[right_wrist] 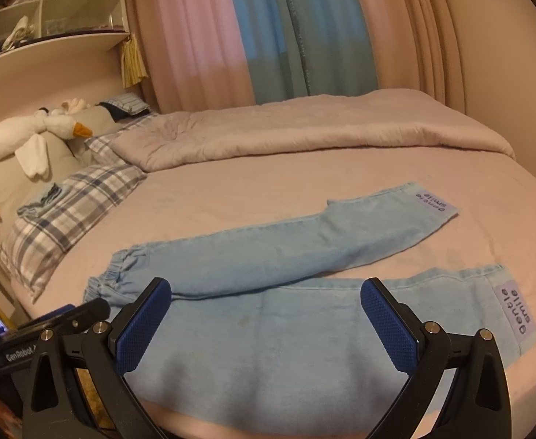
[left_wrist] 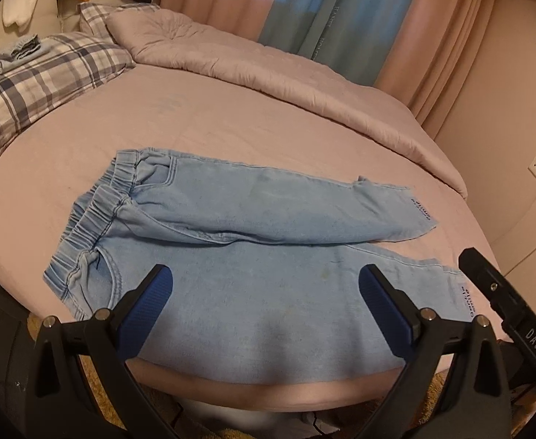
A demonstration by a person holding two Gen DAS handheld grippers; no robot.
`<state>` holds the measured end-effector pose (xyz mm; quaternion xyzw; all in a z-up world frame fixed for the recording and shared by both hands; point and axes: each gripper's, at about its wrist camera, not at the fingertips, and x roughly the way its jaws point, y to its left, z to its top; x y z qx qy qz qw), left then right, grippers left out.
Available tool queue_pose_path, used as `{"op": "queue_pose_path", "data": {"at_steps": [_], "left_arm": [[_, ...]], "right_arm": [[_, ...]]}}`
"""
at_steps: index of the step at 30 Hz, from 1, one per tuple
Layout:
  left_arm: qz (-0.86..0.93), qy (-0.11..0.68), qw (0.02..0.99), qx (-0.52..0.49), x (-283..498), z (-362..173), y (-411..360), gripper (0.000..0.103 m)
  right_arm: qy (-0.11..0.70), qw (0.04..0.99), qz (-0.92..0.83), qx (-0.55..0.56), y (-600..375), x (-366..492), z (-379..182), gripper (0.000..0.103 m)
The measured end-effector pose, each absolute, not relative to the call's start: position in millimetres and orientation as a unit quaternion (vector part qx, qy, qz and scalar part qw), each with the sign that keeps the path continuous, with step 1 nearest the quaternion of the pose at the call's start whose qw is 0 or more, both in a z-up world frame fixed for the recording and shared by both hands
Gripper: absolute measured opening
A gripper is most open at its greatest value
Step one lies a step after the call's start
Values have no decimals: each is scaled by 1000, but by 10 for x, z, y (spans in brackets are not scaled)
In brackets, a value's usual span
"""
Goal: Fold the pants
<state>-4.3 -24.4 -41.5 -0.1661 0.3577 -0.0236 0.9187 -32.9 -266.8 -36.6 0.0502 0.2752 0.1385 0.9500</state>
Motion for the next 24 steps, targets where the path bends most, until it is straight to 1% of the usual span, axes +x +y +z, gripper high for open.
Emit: {"op": "queue_pose_path", "data": {"at_steps": [4,17,24], "left_arm": [[-33,356,916,-181,-66,-385,-205,101],[-32,355,919,-169,-160,-344,-160,101],[-34,352,923,-155,-234,-298,-111,101]], "right_arm": [[284,948,133,52,-2691,-324,-370,103],[297,945,130,48,-2613,-380,-366,103],[300,943,131,66,-2617,-406,-352,103]]}}
